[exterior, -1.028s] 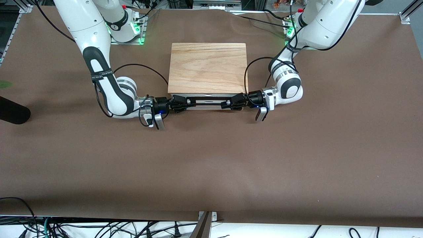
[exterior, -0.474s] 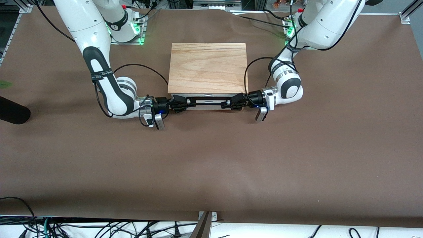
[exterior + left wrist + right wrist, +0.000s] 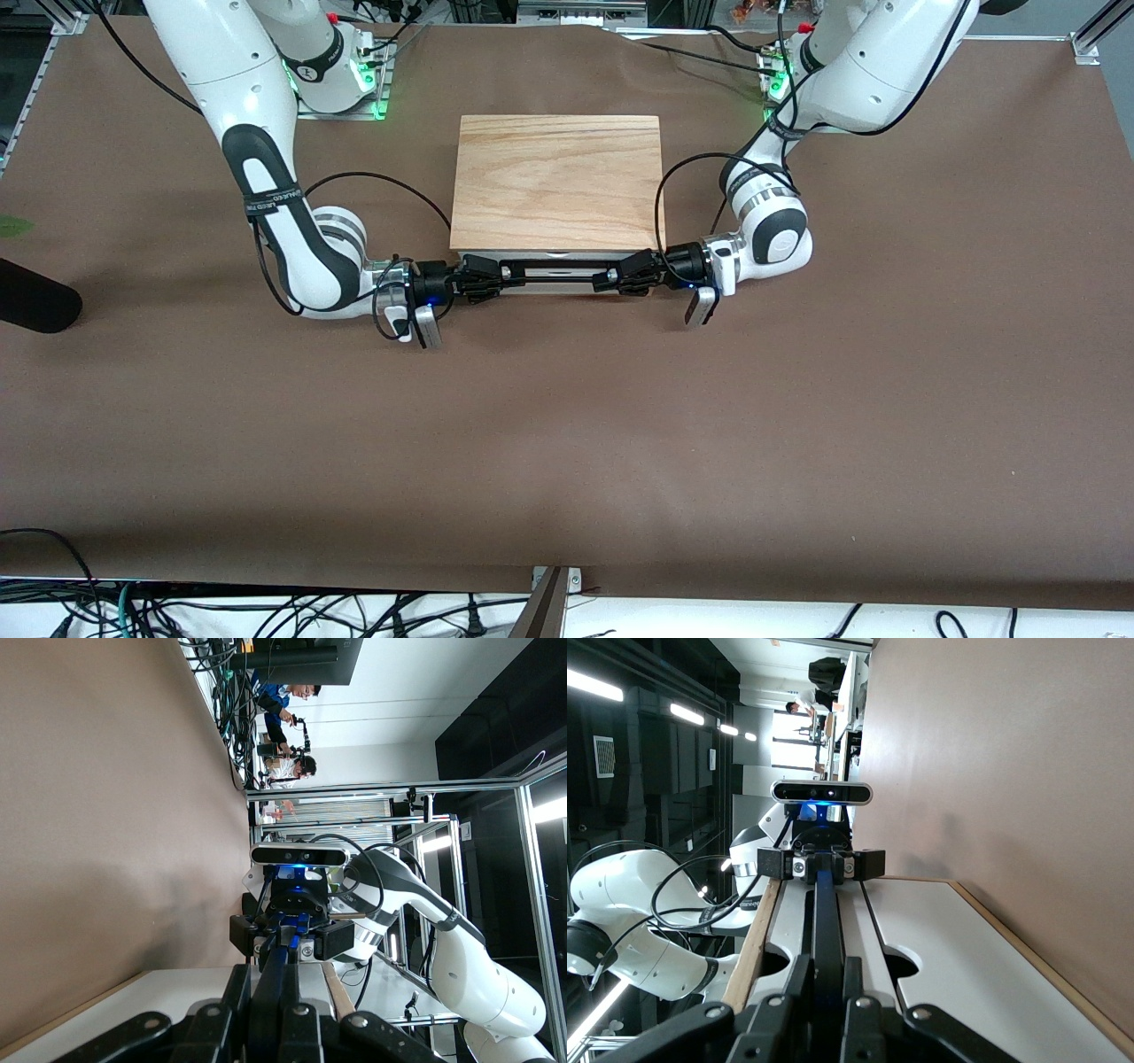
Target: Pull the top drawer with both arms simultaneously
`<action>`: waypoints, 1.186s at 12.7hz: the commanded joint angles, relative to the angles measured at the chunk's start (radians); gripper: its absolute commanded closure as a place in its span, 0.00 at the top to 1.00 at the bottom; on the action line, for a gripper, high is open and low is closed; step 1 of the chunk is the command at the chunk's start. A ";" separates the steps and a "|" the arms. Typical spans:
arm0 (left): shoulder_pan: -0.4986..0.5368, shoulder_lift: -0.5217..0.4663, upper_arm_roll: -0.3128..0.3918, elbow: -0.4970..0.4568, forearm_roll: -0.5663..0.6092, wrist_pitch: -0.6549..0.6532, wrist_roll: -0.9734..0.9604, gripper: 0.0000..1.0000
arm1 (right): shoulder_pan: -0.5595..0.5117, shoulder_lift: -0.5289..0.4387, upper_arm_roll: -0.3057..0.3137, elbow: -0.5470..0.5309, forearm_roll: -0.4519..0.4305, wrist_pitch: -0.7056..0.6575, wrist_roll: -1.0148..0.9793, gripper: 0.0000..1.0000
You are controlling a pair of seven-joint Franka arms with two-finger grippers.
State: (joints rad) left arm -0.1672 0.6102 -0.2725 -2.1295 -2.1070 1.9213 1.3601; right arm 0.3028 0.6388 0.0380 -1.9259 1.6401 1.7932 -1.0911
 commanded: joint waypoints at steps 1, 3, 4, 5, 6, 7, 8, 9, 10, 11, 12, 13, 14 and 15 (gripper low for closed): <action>-0.018 -0.041 0.004 -0.118 0.034 -0.010 0.048 0.00 | -0.034 -0.001 -0.010 0.073 0.012 -0.005 0.027 0.00; -0.018 -0.041 0.019 -0.103 0.056 -0.008 0.018 0.00 | -0.042 0.005 -0.010 0.082 0.010 -0.005 0.028 0.00; -0.018 -0.038 0.019 -0.093 0.056 -0.008 0.016 0.00 | -0.050 0.010 -0.010 0.097 0.010 -0.005 0.028 0.00; -0.020 -0.037 0.019 -0.089 0.056 -0.005 0.014 0.00 | -0.056 0.021 -0.010 0.116 0.010 -0.005 0.033 0.00; -0.018 -0.037 0.019 -0.080 0.056 0.007 0.002 0.00 | -0.062 0.030 -0.010 0.137 0.009 -0.005 0.052 0.00; -0.018 -0.038 0.021 -0.073 0.056 0.015 -0.016 0.00 | -0.065 0.039 -0.010 0.156 0.010 -0.005 0.077 0.00; -0.020 -0.038 0.021 -0.067 0.058 0.019 -0.028 0.00 | -0.080 0.051 -0.010 0.189 0.009 -0.005 0.098 0.00; -0.020 -0.037 0.021 -0.058 0.058 0.019 -0.038 0.00 | -0.090 0.068 -0.010 0.217 0.007 -0.005 0.117 0.00; -0.020 -0.038 0.021 -0.053 0.058 0.030 -0.044 0.00 | -0.093 0.082 -0.010 0.244 0.009 -0.005 0.128 0.00; -0.020 -0.038 0.021 -0.047 0.058 0.041 -0.052 0.00 | -0.094 0.091 -0.012 0.261 0.007 -0.005 0.147 0.00; -0.020 -0.038 0.021 -0.043 0.058 0.041 -0.055 0.00 | -0.108 0.096 -0.012 0.265 -0.008 -0.005 0.152 0.00; -0.020 -0.037 0.021 -0.040 0.058 0.041 -0.056 0.00 | -0.114 0.099 -0.012 0.274 -0.026 -0.005 0.171 0.00; -0.020 -0.037 0.021 -0.038 0.062 0.041 -0.058 0.00 | -0.123 0.098 -0.012 0.289 -0.037 -0.005 0.197 0.00; -0.020 -0.037 0.025 -0.037 0.082 0.042 -0.071 0.00 | -0.125 0.098 -0.012 0.300 -0.043 -0.005 0.210 0.00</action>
State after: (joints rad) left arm -0.1718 0.6164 -0.2621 -2.0952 -2.1039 1.9536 1.3147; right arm 0.2828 0.7184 0.0413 -1.7771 1.5388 1.7528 -0.9858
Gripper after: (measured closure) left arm 0.824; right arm 0.815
